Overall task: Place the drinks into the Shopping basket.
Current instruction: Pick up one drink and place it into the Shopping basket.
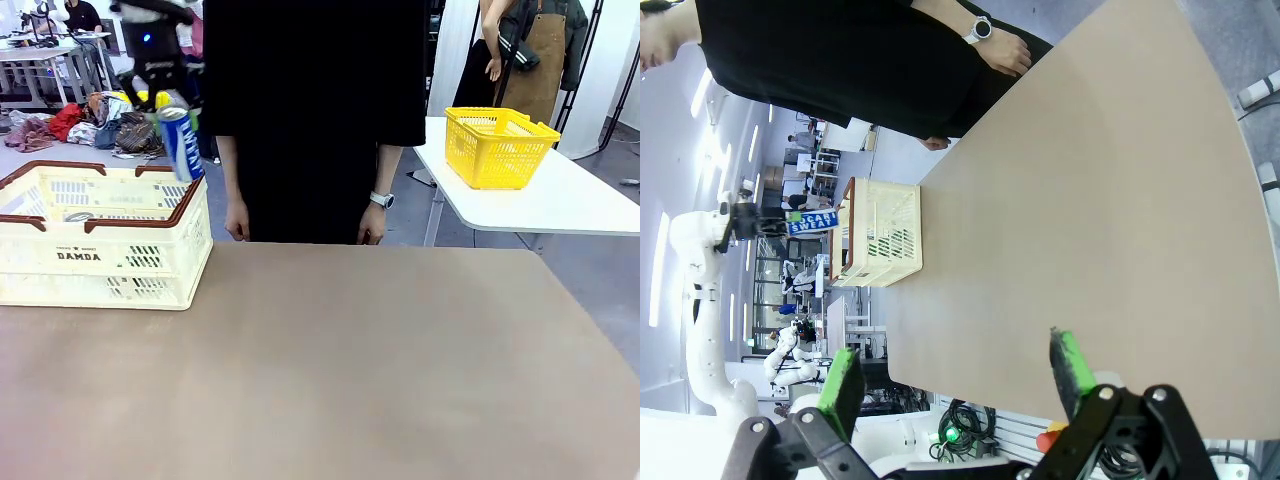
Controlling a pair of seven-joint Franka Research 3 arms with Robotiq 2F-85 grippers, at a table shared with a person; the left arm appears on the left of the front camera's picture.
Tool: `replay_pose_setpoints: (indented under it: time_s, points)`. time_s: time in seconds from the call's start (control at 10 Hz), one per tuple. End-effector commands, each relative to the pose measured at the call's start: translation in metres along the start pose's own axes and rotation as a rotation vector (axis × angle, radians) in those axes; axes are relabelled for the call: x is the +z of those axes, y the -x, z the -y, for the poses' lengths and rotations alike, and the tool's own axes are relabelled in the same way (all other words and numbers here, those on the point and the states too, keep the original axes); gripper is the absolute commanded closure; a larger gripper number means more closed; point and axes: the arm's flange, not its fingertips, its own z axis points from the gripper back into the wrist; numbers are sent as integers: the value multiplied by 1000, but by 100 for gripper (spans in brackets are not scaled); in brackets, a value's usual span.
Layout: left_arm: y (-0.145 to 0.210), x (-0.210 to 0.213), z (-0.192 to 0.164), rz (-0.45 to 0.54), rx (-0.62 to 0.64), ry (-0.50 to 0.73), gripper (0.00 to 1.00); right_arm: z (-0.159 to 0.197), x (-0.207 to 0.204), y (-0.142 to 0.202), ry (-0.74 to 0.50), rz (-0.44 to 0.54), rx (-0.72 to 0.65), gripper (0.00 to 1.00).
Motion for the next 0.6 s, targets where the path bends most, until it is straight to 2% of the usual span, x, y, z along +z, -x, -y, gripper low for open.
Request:
replay_pose_setpoints:
  time_s: [0.0,0.2,0.5]
  points:
    - [11,-6,-35,61,39,54,100,0,-1,-1,-20,13,22,0]
    - [11,-3,-58,102,84,132,100,0,-1,-1,-20,13,22,0]
    - [-2,-47,-67,-2,126,100,100,0,-1,-1,-20,13,22,0]
